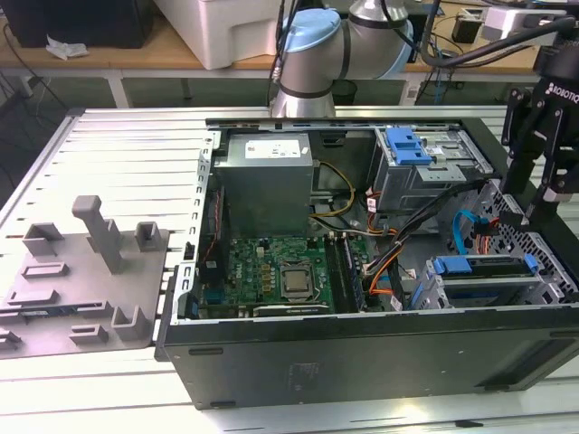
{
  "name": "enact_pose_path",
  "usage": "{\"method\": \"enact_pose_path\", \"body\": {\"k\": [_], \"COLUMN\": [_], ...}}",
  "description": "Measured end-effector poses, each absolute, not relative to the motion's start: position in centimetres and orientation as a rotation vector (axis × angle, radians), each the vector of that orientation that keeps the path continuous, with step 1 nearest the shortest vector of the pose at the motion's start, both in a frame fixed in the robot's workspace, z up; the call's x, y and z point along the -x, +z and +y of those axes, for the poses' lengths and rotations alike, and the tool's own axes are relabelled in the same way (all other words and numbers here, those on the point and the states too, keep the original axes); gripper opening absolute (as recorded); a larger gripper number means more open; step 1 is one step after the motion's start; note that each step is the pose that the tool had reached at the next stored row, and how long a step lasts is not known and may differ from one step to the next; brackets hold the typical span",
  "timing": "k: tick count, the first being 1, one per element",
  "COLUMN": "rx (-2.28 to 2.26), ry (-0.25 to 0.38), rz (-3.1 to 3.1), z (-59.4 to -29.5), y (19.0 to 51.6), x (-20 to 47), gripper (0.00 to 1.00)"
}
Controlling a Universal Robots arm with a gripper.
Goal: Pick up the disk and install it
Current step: 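Insert the first disk wire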
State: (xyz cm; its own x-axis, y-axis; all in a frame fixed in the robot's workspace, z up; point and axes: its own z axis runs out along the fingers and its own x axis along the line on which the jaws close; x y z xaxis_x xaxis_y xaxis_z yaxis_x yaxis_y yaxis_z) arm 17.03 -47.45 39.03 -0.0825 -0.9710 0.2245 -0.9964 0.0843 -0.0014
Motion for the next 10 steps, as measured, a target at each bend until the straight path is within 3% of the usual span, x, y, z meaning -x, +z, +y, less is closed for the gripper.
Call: {"method": "enact_pose_path", "body": {"k": [10], "rx": [-1.917], "ry": [0.224], "rz": [-2.253], "z": [-46.75], "y": [38.88], "x": [-17.51], "gripper": [0.56]}}
